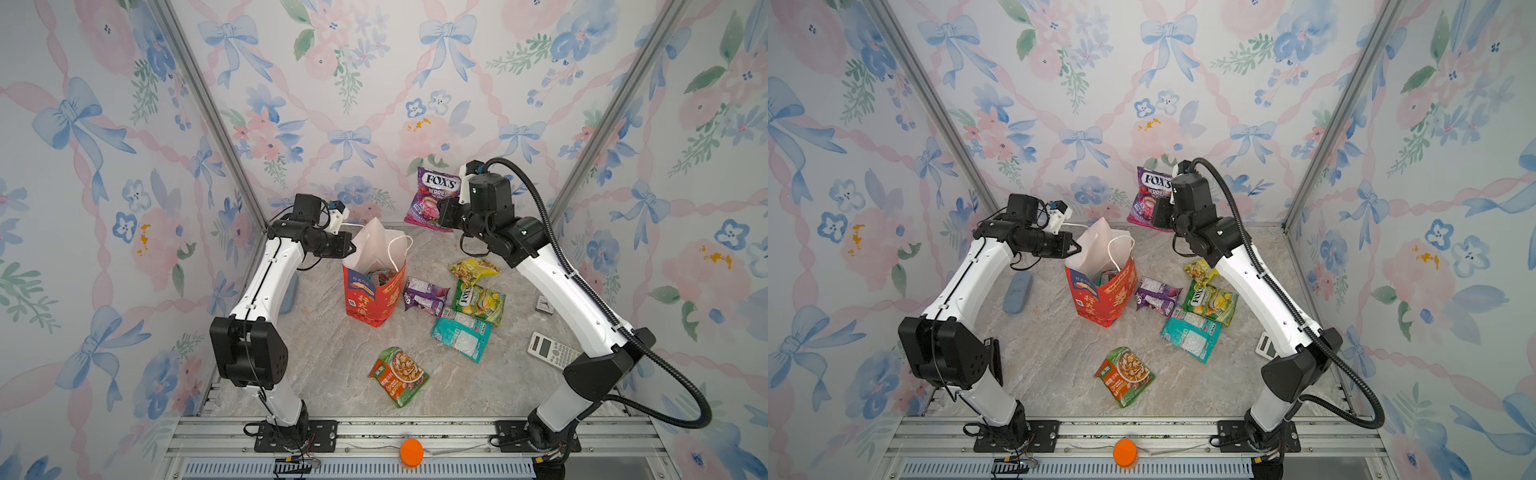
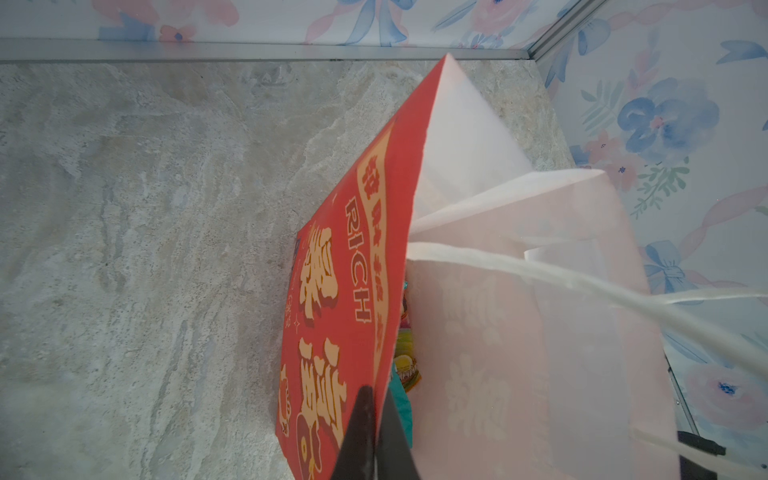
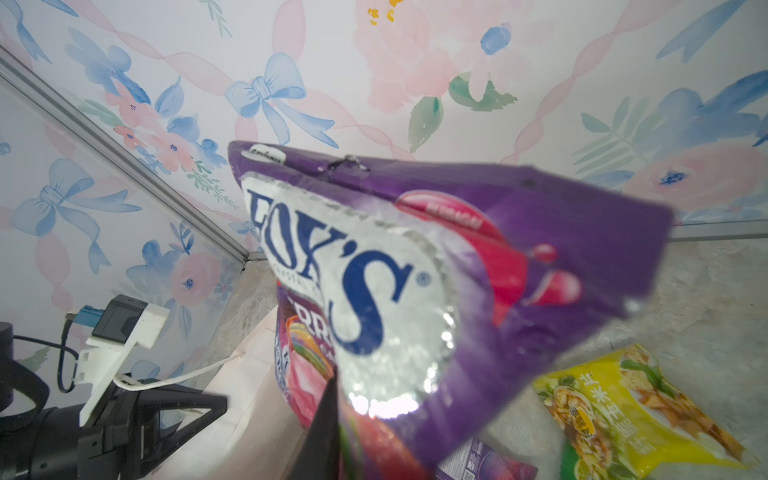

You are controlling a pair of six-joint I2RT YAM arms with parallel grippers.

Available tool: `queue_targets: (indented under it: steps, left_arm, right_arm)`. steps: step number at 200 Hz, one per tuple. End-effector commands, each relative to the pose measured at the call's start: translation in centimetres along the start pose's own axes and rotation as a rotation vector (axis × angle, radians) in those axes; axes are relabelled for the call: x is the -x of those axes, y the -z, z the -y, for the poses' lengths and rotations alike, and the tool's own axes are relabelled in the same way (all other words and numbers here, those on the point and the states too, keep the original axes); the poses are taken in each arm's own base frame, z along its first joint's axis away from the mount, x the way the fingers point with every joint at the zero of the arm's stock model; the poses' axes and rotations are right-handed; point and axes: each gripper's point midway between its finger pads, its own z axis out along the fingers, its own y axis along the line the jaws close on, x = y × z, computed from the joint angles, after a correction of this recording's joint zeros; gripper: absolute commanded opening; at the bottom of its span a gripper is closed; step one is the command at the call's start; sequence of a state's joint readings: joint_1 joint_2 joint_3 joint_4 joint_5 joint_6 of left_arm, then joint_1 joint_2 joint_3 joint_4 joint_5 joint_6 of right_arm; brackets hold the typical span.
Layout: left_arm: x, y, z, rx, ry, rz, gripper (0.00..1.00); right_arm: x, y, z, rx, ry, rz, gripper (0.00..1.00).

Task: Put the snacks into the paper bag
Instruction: 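Carry the purple packet with the right gripper up over the bag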

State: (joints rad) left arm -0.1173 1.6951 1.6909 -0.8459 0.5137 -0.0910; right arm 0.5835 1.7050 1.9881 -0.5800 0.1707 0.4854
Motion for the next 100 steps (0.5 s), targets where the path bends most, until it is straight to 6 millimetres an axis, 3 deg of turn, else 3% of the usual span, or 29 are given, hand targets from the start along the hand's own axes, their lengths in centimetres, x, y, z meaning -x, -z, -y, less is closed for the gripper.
queue_targets:
  steps: [1,47,100]
  left_arm:
    - [-1.2,-0.8,-0.3,0.0,0.019,-0.047,0.0]
    - [-1.2,-0.7,-0.1,-0.002,0.015,-0.042,0.0]
    - [-1.2,-0.7,-0.1,-0.005,0.018,-0.045,0.0]
  right_arm:
    - [2.2,-0.4,-2.3,0.074,0.002,0.051,0.0]
    - [1.8,-2.3,-5.7,0.137,0.034,0.024,0.0]
    - [-0.9,-3.5,-8.9,0.187,0.062,-0.032,0.0]
